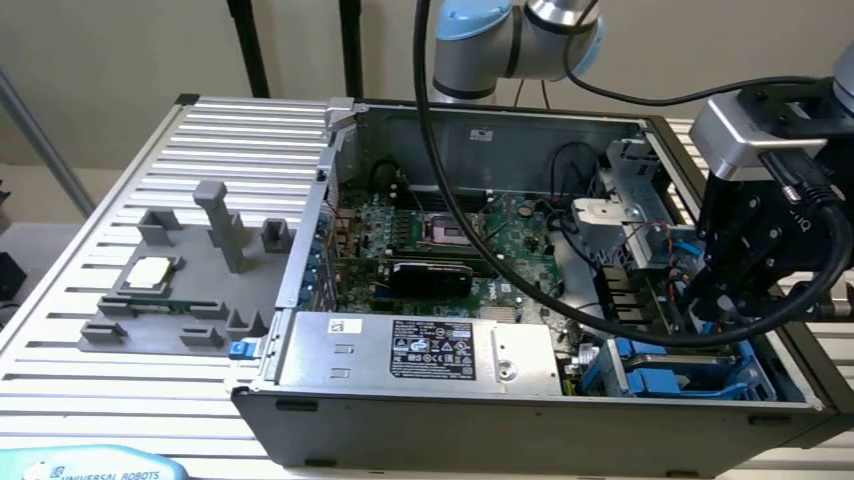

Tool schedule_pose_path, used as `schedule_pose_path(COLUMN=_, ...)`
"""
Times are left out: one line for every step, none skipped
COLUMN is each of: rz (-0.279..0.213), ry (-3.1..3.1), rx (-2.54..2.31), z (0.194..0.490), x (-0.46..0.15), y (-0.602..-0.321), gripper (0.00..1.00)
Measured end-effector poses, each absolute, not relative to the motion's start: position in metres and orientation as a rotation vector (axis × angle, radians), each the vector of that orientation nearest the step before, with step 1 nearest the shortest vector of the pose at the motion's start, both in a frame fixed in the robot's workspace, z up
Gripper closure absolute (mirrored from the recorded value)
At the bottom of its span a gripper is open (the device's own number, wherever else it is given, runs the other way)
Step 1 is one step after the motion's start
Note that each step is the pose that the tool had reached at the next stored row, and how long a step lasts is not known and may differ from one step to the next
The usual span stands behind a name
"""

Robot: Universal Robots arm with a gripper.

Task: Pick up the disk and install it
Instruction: 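Insert the second disk wire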

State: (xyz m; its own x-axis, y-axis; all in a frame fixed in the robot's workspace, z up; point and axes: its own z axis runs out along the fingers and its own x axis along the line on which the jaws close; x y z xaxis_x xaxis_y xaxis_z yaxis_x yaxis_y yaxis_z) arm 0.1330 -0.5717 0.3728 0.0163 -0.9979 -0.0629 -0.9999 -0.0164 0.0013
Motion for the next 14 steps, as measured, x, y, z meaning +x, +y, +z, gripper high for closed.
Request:
schedule_pose_path(rz=0.071, ry=2.173, rx=-2.208, z=0.3722, x=0.1336, y=-0.5716, gripper=0.75)
schedule_pose_path(rz=0.071, ry=2.173, rx=-2.208, z=0.3716, x=0.1338, y=-0.5716, gripper=0.75)
schedule_pose_path(rz=0.070, ry=2.173, rx=-2.208, z=0.3706, x=0.1338, y=-0.5717, gripper=0.75)
schedule_pose_path(rz=0.069, ry=2.174, rx=-2.208, z=0.3696, x=0.1338, y=-0.5717, gripper=0.77)
schedule_pose_path(rz=0.068, ry=2.174, rx=-2.209, z=0.3688, x=0.1339, y=-0.5716, gripper=0.77)
schedule_pose_path(rz=0.068, ry=2.174, rx=-2.209, z=0.3679, x=0.1339, y=-0.5717, gripper=0.84)
schedule_pose_path(rz=0.067, ry=2.175, rx=-2.209, z=0.3672, x=0.1339, y=-0.5717, gripper=0.84)
schedule_pose_path(rz=0.067, ry=2.175, rx=-2.209, z=0.3665, x=0.1339, y=-0.5717, gripper=0.84)
schedule_pose_path(rz=0.067, ry=2.175, rx=-2.209, z=0.3659, x=0.1339, y=-0.5717, gripper=0.84)
schedule_pose_path(rz=0.067, ry=2.175, rx=-2.209, z=0.3655, x=0.1337, y=-0.5716, gripper=0.84)
schedule_pose_path(rz=0.065, ry=2.174, rx=-2.209, z=0.3650, x=0.1324, y=-0.5716, gripper=0.84)
schedule_pose_path(rz=0.063, ry=2.173, rx=-2.208, z=0.3643, x=0.1305, y=-0.5717, gripper=0.84)
schedule_pose_path(rz=0.061, ry=2.172, rx=-2.207, z=0.3634, x=0.1287, y=-0.5717, gripper=0.84)
schedule_pose_path(rz=0.060, ry=2.171, rx=-2.206, z=0.3625, x=0.1274, y=-0.5717, gripper=0.84)
